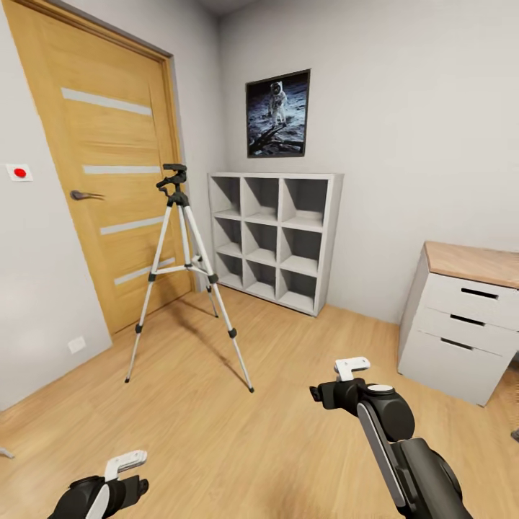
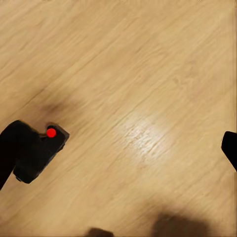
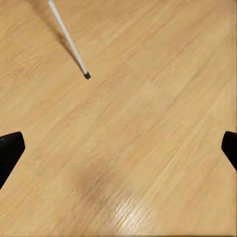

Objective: Attach the digital camera to the camera tripod in the bedroom.

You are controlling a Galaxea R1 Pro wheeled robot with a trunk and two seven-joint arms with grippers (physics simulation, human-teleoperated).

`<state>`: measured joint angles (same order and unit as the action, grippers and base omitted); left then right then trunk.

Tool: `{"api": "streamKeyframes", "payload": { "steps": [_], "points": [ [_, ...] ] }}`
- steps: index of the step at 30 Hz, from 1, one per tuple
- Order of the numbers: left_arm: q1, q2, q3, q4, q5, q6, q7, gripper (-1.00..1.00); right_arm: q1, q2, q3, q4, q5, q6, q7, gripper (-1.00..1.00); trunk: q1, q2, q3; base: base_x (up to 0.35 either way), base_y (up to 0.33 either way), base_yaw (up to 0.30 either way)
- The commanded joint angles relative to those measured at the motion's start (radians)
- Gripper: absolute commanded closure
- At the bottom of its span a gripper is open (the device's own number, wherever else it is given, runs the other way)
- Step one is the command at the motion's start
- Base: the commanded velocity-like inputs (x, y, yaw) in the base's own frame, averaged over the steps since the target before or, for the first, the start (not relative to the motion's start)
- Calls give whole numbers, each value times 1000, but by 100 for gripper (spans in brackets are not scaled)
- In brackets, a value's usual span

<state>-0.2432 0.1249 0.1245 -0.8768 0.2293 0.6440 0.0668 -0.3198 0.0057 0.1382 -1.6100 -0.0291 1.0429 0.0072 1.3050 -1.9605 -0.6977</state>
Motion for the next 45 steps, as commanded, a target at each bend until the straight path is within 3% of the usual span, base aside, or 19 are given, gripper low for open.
{"api": "streamKeyframes", "payload": {
  "steps": [1,9,36,41,45],
  "points": [
    [0,0,0,-2,11,5,7,-100,-1,0,0,-1,-2,4,0,-100,0,-1,-1,0,0,-163],
    [-1,0,-2,-2,18,0,21,-100,-1,-1,-1,-1,-2,4,0,-100,0,-1,-1,0,114,-71],
    [-1,-5,-4,-1,22,0,23,-100,-1,5,-3,-1,-2,4,-1,-100,0,-1,-1,0,305,-3],
    [-1,-15,2,-3,28,12,20,-100,-1,5,-6,0,-2,4,-1,-100,0,-1,-1,0,107,0],
    [-1,-26,6,-5,30,34,18,-100,-1,5,-7,-1,-2,4,-1,-100,15,-29,-14,0,35,0]
  ]
}}
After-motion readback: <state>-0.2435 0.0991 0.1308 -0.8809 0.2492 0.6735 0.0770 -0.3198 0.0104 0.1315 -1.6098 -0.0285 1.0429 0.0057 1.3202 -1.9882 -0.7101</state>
